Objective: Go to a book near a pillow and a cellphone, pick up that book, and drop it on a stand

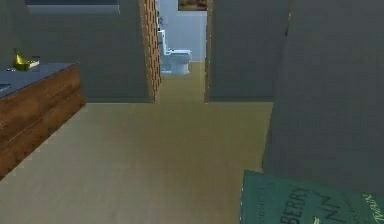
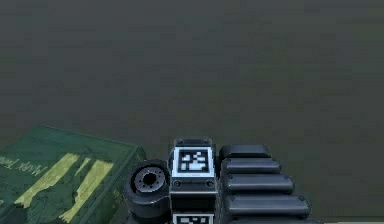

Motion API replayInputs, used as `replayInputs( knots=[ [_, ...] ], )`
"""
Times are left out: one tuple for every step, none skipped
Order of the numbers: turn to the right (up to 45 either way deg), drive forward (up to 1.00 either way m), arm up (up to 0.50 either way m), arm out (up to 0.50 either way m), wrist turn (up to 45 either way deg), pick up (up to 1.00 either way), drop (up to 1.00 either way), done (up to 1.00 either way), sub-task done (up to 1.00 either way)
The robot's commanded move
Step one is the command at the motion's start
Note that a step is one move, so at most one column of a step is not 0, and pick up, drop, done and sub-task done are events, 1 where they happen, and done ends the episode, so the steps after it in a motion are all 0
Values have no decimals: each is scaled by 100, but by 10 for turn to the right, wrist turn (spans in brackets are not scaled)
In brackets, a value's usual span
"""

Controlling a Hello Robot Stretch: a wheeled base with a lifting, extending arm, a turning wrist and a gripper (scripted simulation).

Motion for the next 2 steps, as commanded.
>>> replayInputs(
  knots=[
    [0, 100, 0, 0, 0, 0, 0, 0, 0],
    [0, 100, 0, 0, 0, 0, 0, 0, 0]
  ],
)
